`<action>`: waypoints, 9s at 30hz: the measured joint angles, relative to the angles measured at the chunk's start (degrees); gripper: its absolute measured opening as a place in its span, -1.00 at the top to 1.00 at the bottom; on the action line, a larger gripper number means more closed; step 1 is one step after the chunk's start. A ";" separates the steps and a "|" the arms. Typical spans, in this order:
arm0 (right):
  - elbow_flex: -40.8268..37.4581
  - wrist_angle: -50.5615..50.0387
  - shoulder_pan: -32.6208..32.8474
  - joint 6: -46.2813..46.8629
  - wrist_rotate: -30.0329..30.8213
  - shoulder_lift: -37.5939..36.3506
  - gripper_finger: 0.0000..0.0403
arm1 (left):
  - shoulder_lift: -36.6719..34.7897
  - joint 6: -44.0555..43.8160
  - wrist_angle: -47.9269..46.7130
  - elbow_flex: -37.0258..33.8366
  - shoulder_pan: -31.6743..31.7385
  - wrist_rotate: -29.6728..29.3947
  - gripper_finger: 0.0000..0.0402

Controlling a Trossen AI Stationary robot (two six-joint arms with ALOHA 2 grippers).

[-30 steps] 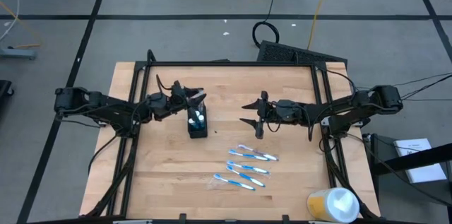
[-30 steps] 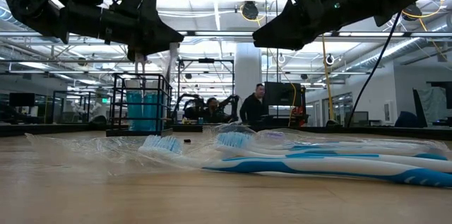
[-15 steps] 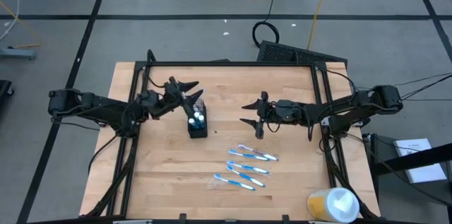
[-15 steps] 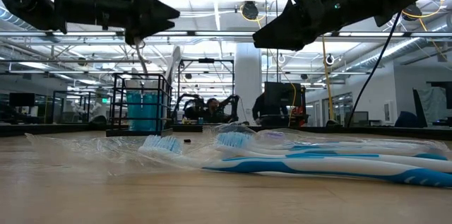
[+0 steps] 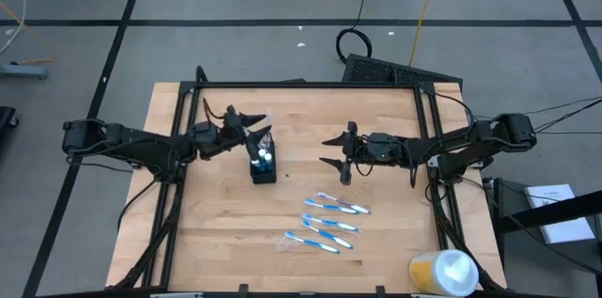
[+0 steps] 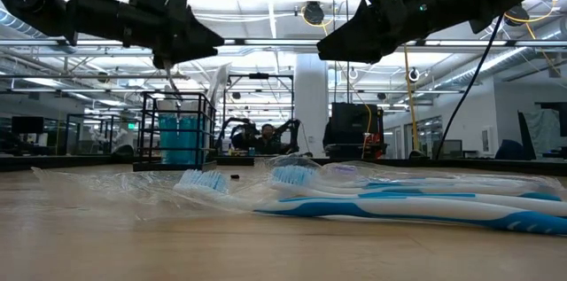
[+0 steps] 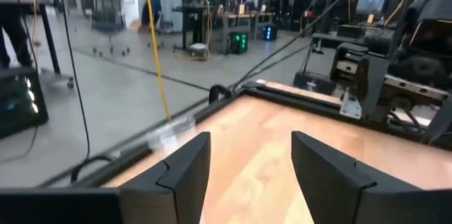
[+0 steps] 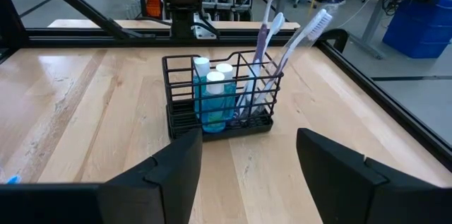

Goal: Pick & Place toothbrushing station
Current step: Put the purple toothbrush into the black organizer

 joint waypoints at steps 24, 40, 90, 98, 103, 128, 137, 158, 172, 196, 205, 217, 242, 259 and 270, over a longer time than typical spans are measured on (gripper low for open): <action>0.00 0.49 0.01 0.02 0.01 0.00 -0.11 | 0.00 -23.04 -0.96 0.00 0.00 0.11 0.01; 0.00 0.48 0.00 0.03 0.02 0.00 -0.11 | 0.00 -3.04 -4.80 0.00 -1.14 -0.54 0.16; 1.68 -14.27 13.32 13.70 5.89 14.14 -0.11 | -12.61 4.15 3.29 0.00 -1.29 -0.36 0.53; 5.05 -18.95 16.22 14.83 6.08 14.84 -0.11 | -22.39 11.39 -6.14 0.02 -3.35 -2.23 0.01; 5.01 -18.87 16.25 15.77 6.06 15.80 -0.11 | -25.26 7.01 -13.03 0.02 -4.31 -4.44 -0.14; 4.87 -18.46 13.71 10.14 15.29 20.76 0.03 | -24.42 4.16 -13.75 0.02 -4.57 -4.35 -0.17; 4.90 -20.88 13.09 17.16 12.09 20.59 0.05 | -24.44 4.18 -13.72 0.02 -4.57 -4.32 -0.17; 4.98 -26.59 13.22 20.42 11.95 13.07 0.13 | -24.44 4.62 -13.74 0.02 -4.57 -4.30 -0.17; 4.99 -25.05 13.25 23.67 11.05 19.65 0.14 | -24.41 4.60 -13.71 0.02 -4.57 -4.30 -0.17; 5.05 -28.86 13.22 25.29 10.32 20.48 0.52 | -24.41 4.51 -13.67 0.02 -4.59 -4.30 -0.17; 4.94 -27.09 13.25 26.85 10.27 20.48 0.79 | -24.41 5.84 -12.85 0.02 -4.52 -4.35 -0.17; 4.77 -9.98 4.46 3.49 9.35 14.11 0.95 | -24.41 4.45 -16.10 0.02 -4.52 -4.37 -0.17; 4.89 30.60 -7.11 3.04 -31.91 12.98 0.95 | 10.56 2.02 18.51 1.95 -4.52 17.30 -0.17; 4.90 29.78 -7.02 3.17 -32.92 12.96 0.96 | 22.86 11.75 17.84 15.89 -7.89 24.98 -0.17; 4.90 30.05 -7.02 3.02 -32.79 12.96 0.96 | 22.88 11.82 11.46 18.11 -7.87 24.53 -0.17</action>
